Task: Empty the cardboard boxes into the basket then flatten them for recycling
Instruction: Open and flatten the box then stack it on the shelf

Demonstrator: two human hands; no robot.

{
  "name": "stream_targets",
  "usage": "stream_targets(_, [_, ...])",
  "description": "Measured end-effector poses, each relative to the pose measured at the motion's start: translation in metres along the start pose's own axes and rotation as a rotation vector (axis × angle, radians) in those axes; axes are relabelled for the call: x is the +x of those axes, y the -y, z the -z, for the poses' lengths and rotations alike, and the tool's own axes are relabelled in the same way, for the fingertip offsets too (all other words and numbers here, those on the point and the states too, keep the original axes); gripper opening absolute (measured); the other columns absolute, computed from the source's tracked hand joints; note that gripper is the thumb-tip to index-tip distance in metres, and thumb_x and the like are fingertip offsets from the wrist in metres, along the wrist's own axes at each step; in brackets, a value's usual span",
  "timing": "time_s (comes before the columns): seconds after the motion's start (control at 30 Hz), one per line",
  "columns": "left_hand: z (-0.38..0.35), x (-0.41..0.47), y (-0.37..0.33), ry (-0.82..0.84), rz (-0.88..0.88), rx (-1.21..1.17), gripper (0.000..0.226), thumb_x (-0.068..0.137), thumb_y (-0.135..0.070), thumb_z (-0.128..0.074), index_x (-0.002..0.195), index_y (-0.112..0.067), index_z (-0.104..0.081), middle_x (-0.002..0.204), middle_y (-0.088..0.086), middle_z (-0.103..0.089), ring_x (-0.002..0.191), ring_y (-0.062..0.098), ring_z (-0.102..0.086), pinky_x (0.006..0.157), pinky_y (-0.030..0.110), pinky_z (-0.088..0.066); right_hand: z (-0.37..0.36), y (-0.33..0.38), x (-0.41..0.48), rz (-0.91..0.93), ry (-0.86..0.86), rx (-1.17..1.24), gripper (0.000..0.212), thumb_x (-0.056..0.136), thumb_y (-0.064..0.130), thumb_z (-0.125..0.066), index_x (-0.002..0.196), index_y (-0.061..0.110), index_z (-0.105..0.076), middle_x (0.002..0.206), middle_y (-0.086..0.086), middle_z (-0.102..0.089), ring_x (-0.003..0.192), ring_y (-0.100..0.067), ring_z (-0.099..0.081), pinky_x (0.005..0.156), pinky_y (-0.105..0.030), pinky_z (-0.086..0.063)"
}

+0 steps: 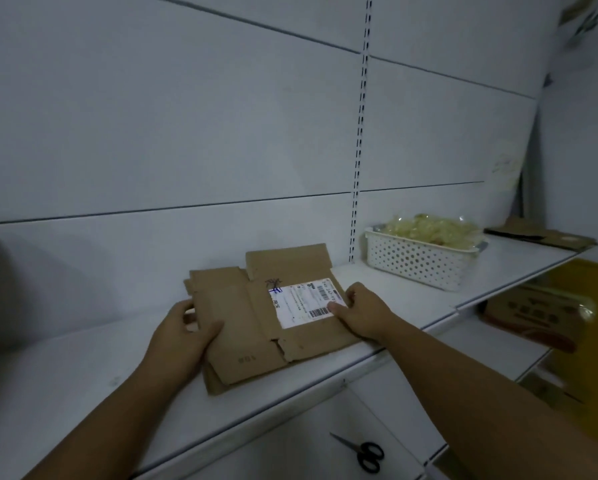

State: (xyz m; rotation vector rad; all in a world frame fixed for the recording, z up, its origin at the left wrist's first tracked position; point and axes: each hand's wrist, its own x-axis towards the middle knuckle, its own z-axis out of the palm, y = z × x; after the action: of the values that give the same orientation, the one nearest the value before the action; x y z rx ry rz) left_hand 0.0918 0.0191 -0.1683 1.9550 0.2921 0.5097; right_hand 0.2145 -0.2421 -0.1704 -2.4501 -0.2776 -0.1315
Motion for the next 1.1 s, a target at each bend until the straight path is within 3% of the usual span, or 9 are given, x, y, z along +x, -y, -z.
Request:
stream_targets(0.07, [-0.005,-0.008,-0.016,0.076,0.103,-0.275,0.048,0.09,-0.021,-0.06,0.131,-0.027,-0.036,0.103,0.006,-0.061,0.085,0.022,-0.063,0.067,0.032,-0.052,0.011,0.0,-0.006,-0.018,-0.002,0.123,0.045,0.082,0.039,-0.067,0.109,0.011,-0.045,0.11,-0.009,-0.06,0.091,-0.018,-0.055,0.078,-0.032,-0.046])
stream_targets(0.17, [-0.022,-0.011,-0.041,0.1,0.18,-0.384,0.053,0.093,-0.02,-0.057,0.139,-0.021,-0.032,0.112,0.011,-0.057,0.082,0.022,-0.062,0.062,0.031,-0.05,0.057,-0.008,-0.014,-0.077,0.145,0.269,0.068,0.073,0.035,-0.078,0.126,0.015,-0.041,0.119,-0.008,-0.062,0.102,-0.021,-0.06,0.083,-0.032,-0.05])
stream_targets(0.3, [-0.075,-0.016,-0.086,0.225,0.189,-0.403,0.047,0.092,-0.02,-0.058,0.136,-0.014,-0.043,0.113,0.014,-0.062,0.09,0.03,-0.064,0.068,0.036,-0.053,0.149,-0.051,-0.037,-0.147,0.28,0.454,0.029,0.077,0.026,-0.076,0.102,0.02,-0.064,0.097,0.0,-0.072,0.083,-0.015,-0.067,0.074,-0.031,-0.055])
stream_targets(0.4, [-0.143,-0.028,-0.124,0.353,0.193,-0.413,0.044,0.092,-0.02,-0.057,0.133,-0.012,-0.046,0.11,0.015,-0.065,0.091,0.033,-0.066,0.07,0.039,-0.054,0.207,-0.109,-0.057,-0.232,0.273,0.668,0.019,0.085,0.023,-0.066,0.101,0.013,-0.065,0.09,-0.003,-0.075,0.076,-0.015,-0.071,0.064,-0.027,-0.058])
stream_targets(0.57, [-0.265,-0.06,-0.185,0.52,0.185,-0.495,0.036,0.093,-0.022,-0.054,0.127,-0.011,-0.051,0.108,0.015,-0.066,0.089,0.032,-0.066,0.066,0.037,-0.054,0.273,-0.22,-0.087,-0.44,0.12,0.817,0.022,0.09,0.025,-0.059,0.104,0.008,-0.064,0.087,-0.01,-0.075,0.073,-0.021,-0.071,0.062,-0.032,-0.057])
stream_targets(0.67, [-0.333,-0.08,-0.207,0.661,0.319,-0.597,0.031,0.092,-0.035,-0.053,0.108,-0.01,-0.063,0.095,0.016,-0.073,0.082,0.032,-0.069,0.064,0.037,-0.054,0.306,-0.279,-0.099,-0.51,-0.023,0.857,0.026,0.089,0.023,-0.061,0.111,0.008,-0.062,0.094,-0.014,-0.074,0.078,-0.026,-0.071,0.062,-0.035,-0.057])
stream_targets(0.77, [-0.395,-0.095,-0.214,0.736,0.466,-0.735,0.044,0.089,-0.045,-0.05,0.097,-0.007,-0.068,0.081,0.017,-0.074,0.072,0.031,-0.069,0.065,0.037,-0.054,0.337,-0.323,-0.105,-0.543,-0.144,0.806,0.019,0.09,0.02,-0.059,0.103,0.008,-0.064,0.082,-0.013,-0.075,0.067,-0.024,-0.071,0.057,-0.032,-0.056])
stream_targets(0.97, [-0.499,-0.068,-0.222,0.768,0.621,-1.172,0.048,0.089,-0.044,-0.05,0.1,-0.001,-0.069,0.11,0.022,-0.067,0.104,0.033,-0.06,0.106,0.042,-0.038,0.363,-0.378,-0.084,-0.555,-0.459,0.785,0.01,0.092,0.02,-0.058,0.089,0.012,-0.062,0.078,-0.01,-0.072,0.062,-0.023,-0.067,0.05,-0.03,-0.052])
stream_targets(1.1, [-0.57,-0.048,-0.245,0.819,0.568,-1.258,0.035,0.093,-0.039,-0.049,0.113,-0.012,-0.06,0.114,0.015,-0.066,0.107,0.03,-0.06,0.091,0.042,-0.048,0.366,-0.4,-0.051,-0.527,-0.635,0.925,0.009,0.092,0.018,-0.058,0.092,0.011,-0.061,0.082,-0.01,-0.071,0.061,-0.021,-0.068,0.044,-0.027,-0.052])
